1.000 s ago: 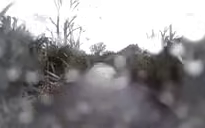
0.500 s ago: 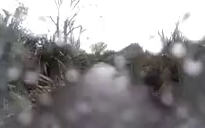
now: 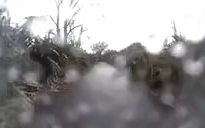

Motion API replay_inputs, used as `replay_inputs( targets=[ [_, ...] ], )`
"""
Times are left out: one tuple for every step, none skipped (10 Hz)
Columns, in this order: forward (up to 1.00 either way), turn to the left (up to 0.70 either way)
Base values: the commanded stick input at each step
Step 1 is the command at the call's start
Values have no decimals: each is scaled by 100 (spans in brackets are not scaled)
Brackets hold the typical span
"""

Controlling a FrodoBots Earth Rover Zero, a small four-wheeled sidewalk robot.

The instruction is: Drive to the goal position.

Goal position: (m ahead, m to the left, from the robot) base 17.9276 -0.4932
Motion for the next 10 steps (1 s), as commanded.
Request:
replay_inputs(
  targets=[
    [100, 0],
    [100, 0],
    [100, 0],
    [100, 0],
    [100, 0],
    [100, 0],
    [100, 0],
    [100, -2],
    [100, -3],
    [100, -39]
  ],
)
